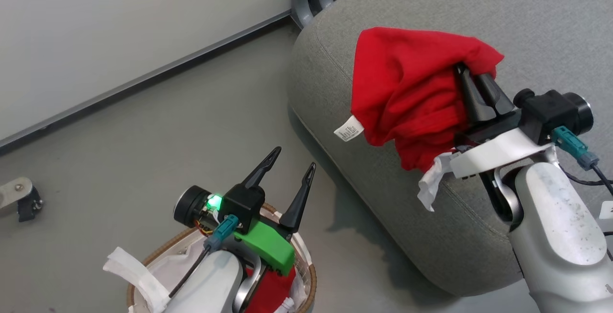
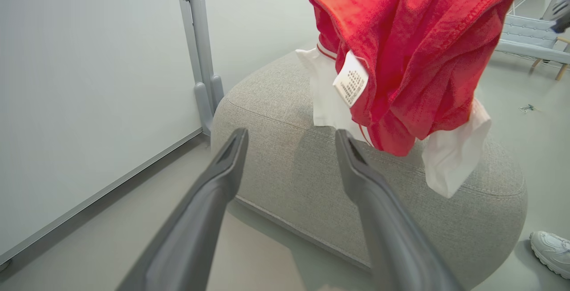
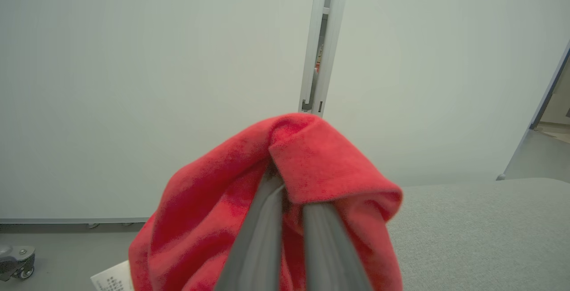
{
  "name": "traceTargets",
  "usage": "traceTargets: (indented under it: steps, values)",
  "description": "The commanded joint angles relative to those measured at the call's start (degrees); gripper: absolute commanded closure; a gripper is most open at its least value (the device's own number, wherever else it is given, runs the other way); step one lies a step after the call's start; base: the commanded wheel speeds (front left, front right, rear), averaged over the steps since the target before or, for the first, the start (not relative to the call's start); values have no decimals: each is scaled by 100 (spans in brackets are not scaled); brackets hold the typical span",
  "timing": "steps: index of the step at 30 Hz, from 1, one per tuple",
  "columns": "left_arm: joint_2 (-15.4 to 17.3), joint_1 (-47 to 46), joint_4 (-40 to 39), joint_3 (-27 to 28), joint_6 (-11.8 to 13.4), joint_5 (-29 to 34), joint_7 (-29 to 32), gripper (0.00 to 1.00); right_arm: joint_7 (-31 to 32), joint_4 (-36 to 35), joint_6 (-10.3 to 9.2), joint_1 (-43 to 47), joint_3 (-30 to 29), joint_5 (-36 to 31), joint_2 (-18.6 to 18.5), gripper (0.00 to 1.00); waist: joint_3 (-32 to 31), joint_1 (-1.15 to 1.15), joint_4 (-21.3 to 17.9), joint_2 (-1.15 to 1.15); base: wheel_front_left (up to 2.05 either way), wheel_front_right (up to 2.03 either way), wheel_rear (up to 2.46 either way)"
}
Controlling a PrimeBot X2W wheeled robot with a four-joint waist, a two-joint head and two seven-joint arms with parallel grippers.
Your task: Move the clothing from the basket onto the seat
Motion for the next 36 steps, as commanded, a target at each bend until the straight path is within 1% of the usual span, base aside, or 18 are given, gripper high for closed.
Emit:
traceTargets:
  steps: [1,6,13,15,16,22,26,29,36]
  values:
    - [85,-116,-13,-3,-15,37,4,0,-30,-66,-6,-160,-82,-55,14,100,332,0,-215,-1,0,0,0]
    - [167,-320,-94,-57,-15,89,4,0,-29,-171,-6,-547,-330,-54,-114,100,732,0,-76,-1,0,0,0]
    - [398,-747,-253,-187,-16,215,5,0,-30,-149,-6,-1726,-767,-23,-611,100,1615,0,270,-1,0,0,0]
    - [477,-867,-302,-216,-16,278,4,0,-29,-63,-6,-2113,-914,-17,-819,100,1895,0,371,-1,0,0,0]
    - [534,-987,-345,-231,-16,328,5,0,-29,49,-6,-2481,-1059,7,-1019,100,2146,0,487,-1,0,0,0]
    - [649,-1249,-635,-172,-16,490,4,0,-29,428,-6,-3285,-1479,3,-1661,100,2864,0,770,-1,0,0,0]
    - [747,-1288,-869,-95,44,613,4,0,-23,799,-6,-3572,-1693,113,-1832,100,3229,0,828,-1,0,0,0]
    - [833,-1218,-996,-111,68,680,4,0,-23,1014,-6,-3549,-1857,90,-1926,100,3421,0,881,-1,0,0,0]
    - [1009,-1108,-1077,-79,134,705,9,0,-23,1528,-6,-3055,-2082,-25,-1628,100,3655,0,846,-1,0,0,0]
